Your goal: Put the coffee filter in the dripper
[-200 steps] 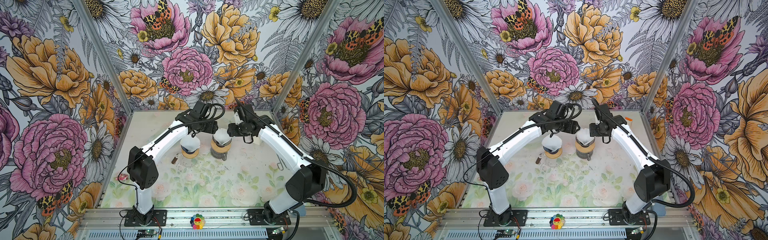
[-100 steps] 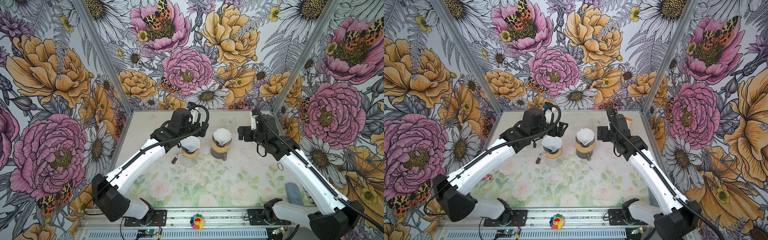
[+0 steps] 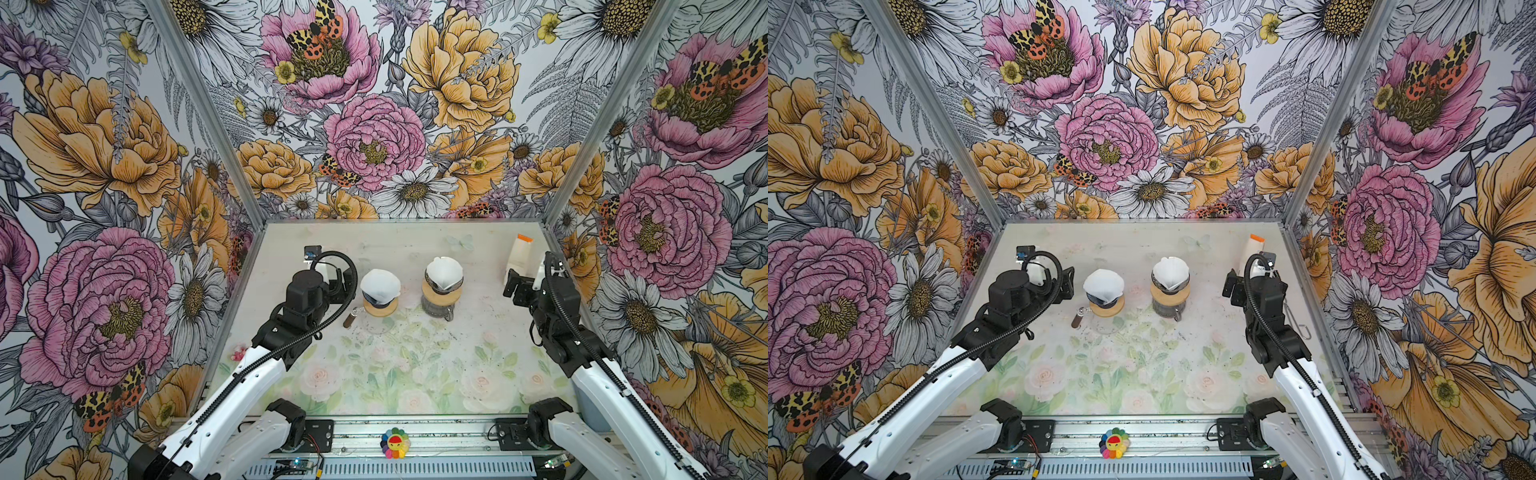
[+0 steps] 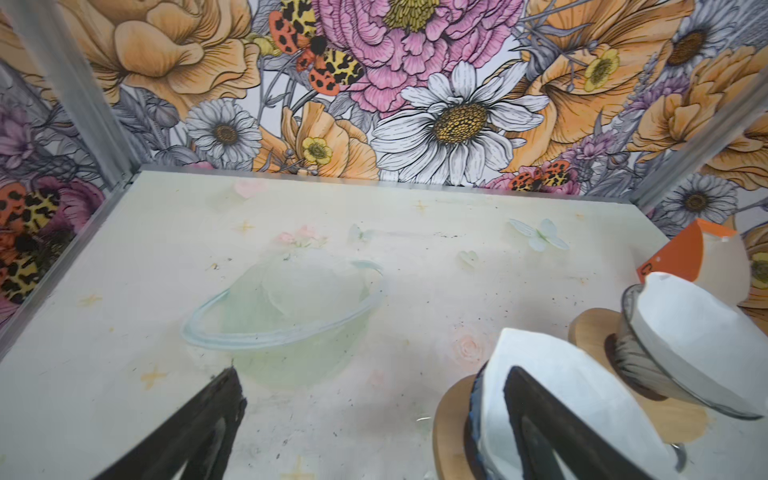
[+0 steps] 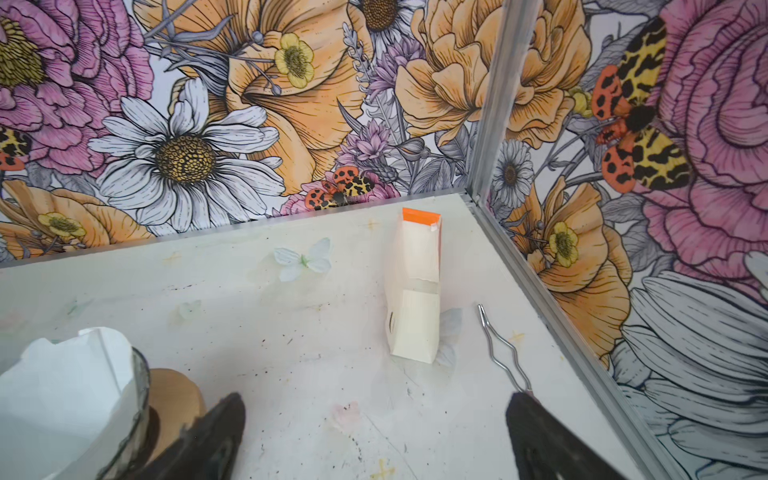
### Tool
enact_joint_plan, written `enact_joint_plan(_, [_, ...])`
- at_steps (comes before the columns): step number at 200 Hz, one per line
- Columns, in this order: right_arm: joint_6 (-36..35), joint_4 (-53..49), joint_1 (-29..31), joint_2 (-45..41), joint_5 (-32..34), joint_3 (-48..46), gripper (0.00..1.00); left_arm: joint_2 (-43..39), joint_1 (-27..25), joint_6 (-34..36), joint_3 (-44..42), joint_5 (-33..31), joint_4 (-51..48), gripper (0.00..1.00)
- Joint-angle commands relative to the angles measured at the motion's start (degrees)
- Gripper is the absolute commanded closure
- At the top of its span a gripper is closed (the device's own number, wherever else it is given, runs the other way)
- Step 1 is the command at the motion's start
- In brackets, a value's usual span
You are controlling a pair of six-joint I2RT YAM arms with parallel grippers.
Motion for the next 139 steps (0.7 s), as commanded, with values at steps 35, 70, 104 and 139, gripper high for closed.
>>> enact_joint_plan(35, [-3.01,26.25,-2.29,2.62,3.52,-13.92,0.01,-5.46,3.83,-2.70,-13.97,-13.92,13.02,0.01])
enact_joint_plan(70, [-8.75,34.60,-2.36,11.57,4.06,-16.04,0.01,0.00,4.33,0.32,-16.83,-16.62,18.59,0.01])
enact_joint_plan(104, [-13.10,46.46,-2.44,19.57,5.21,-18.34,0.00,5.13,6.18,3.80,-16.01,-14.01,24.73,0.01])
enact_joint_plan(139, [-14.40,54.46,-2.87,28.04,4.98,-17.85,0.00,8.91,9.56,5.94,-13.99,-11.40,24.99,0.01])
